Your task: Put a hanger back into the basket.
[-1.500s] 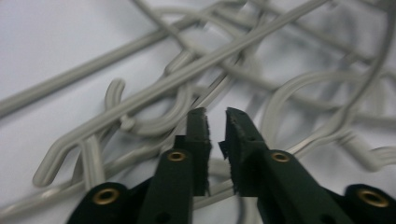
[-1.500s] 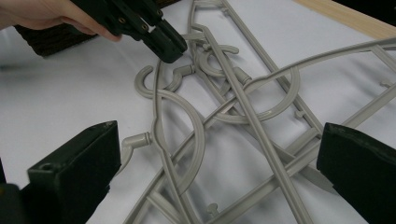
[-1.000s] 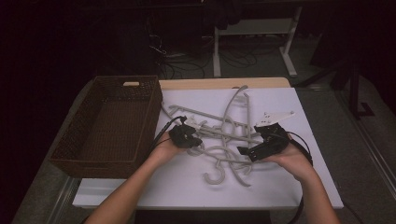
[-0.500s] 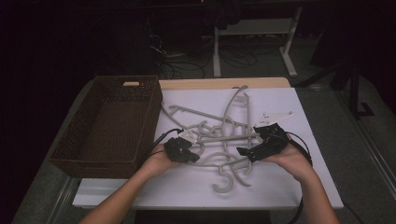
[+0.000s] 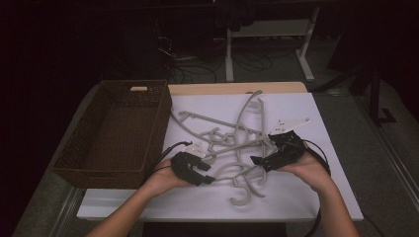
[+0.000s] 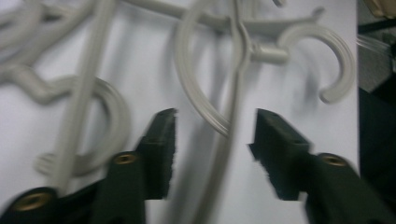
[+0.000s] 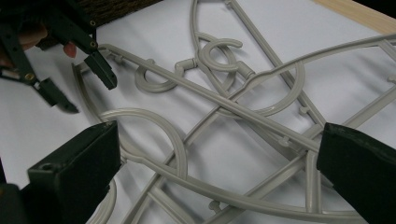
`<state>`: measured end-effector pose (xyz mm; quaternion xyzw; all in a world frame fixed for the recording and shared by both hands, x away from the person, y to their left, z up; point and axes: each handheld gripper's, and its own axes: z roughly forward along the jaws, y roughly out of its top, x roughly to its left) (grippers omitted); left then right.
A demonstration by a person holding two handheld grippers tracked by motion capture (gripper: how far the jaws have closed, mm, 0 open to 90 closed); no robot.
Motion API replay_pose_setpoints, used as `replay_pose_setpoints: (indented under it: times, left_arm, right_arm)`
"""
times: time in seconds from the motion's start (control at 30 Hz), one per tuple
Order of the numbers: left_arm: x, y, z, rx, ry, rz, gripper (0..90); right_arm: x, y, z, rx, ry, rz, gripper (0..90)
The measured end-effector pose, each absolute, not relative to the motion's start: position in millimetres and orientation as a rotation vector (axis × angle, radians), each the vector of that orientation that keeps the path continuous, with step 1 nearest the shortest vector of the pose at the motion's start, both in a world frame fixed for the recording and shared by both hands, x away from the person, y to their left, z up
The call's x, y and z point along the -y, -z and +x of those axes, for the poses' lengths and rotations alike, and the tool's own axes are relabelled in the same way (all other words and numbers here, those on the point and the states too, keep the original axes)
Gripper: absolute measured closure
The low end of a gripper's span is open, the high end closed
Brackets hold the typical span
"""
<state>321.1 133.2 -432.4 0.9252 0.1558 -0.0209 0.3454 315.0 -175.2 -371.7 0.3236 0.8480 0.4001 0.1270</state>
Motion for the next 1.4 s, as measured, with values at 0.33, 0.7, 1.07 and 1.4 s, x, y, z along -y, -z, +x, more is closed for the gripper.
replay_pose_setpoints:
  times: [0.33, 0.7, 1.07, 1.4]
  left_arm:
    - [-117.4, 446.3, 314.5, -0.294, 0.003, 2.504, 55.9]
    - [-116.8, 446.6, 317.7, -0.276, -0.051, 2.508, 77.3]
    - [-115.2, 442.8, 316.4, -0.279, -0.044, 2.52, 81.5]
    - [-121.5, 421.5, 317.1, -0.327, -0.056, 2.47, 81.6]
  right_arm:
    - [172.9, 373.2, 314.9, -2.478, -1.151, 0.936, 0.0]
    - [172.9, 374.4, 315.5, -2.481, -1.15, 0.94, 0.0]
    - [176.6, 373.4, 315.5, -2.464, -1.162, 0.948, 0.0]
    - [191.3, 369.8, 313.0, -2.41, -1.192, 0.994, 0.0]
